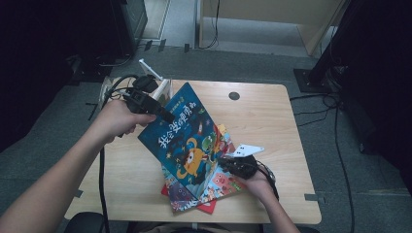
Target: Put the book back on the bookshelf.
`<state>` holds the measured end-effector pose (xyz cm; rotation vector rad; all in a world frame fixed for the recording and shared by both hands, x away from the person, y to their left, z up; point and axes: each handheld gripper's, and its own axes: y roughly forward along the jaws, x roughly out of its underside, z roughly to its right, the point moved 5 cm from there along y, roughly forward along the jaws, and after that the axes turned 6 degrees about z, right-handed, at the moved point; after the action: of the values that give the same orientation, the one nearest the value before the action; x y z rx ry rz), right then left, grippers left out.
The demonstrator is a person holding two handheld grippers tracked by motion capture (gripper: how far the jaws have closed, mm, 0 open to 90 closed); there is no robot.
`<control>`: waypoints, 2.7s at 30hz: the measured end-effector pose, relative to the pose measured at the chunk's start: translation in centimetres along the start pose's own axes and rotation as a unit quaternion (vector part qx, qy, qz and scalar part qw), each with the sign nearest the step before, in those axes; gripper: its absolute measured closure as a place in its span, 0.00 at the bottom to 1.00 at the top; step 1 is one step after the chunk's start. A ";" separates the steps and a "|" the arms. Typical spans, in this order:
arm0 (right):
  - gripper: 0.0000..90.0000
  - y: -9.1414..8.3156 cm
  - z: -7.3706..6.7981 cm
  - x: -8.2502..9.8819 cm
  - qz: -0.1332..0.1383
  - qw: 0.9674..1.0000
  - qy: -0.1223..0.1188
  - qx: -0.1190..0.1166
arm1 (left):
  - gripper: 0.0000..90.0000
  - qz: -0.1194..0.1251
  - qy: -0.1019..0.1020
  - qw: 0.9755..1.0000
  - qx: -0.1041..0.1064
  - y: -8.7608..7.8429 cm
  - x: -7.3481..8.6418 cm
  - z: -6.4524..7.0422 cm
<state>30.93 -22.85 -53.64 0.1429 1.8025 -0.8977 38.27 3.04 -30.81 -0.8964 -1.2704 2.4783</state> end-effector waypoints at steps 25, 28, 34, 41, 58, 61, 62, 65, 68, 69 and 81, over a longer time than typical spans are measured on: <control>0.93 0.3 0.2 -0.4 -0.010 1.000 -0.011 -0.007 | 0.87 -0.049 0.024 0.998 0.016 1.8 -1.2 0.6; 0.90 0.3 0.0 -0.4 -0.010 1.000 -0.019 -0.011 | 0.88 -0.053 0.015 0.998 0.020 1.7 -1.3 0.2; 0.67 0.3 -0.7 -0.3 -0.014 0.998 -0.053 -0.018 | 0.90 -0.051 0.010 0.998 0.034 1.2 -0.9 -0.2; 0.59 0.3 -0.8 -0.2 -0.014 0.998 -0.055 -0.018 | 0.93 -0.049 0.011 0.998 0.033 -0.4 -0.5 -0.9; 0.53 0.3 0.9 -0.8 -0.006 0.999 0.016 0.028 | 0.92 -0.011 -0.016 1.000 0.011 -4.9 0.5 -2.6; 0.50 0.6 0.8 -1.0 -0.005 1.000 0.011 0.028 | 0.92 -0.008 -0.020 1.000 0.003 -5.7 0.9 -2.8; 0.50 0.8 0.8 -1.0 -0.010 0.999 0.006 0.031 | 0.92 -0.009 -0.022 1.000 0.000 -5.9 1.1 -3.0; 0.47 1.2 0.7 -1.2 -0.019 0.999 -0.008 0.032 | 0.91 -0.004 -0.034 0.999 -0.002 -6.5 1.7 -3.4; 0.45 1.4 0.6 -1.2 -0.020 0.999 -0.012 0.037 | 0.91 0.000 -0.038 0.999 -0.006 -7.2 2.3 -3.8; 0.44 1.4 0.6 -1.2 -0.020 0.999 -0.014 0.038 | 0.91 0.001 -0.043 0.999 -0.007 -7.5 2.6 -4.0; 0.38 1.8 0.1 -1.2 -0.032 0.997 -0.048 0.044 | 0.92 0.016 -0.065 0.997 -0.032 -9.5 4.8 -5.7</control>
<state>32.43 -21.27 -53.51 0.0972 1.6876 -1.0133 37.17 14.65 -27.80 -0.7859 -1.3944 2.5718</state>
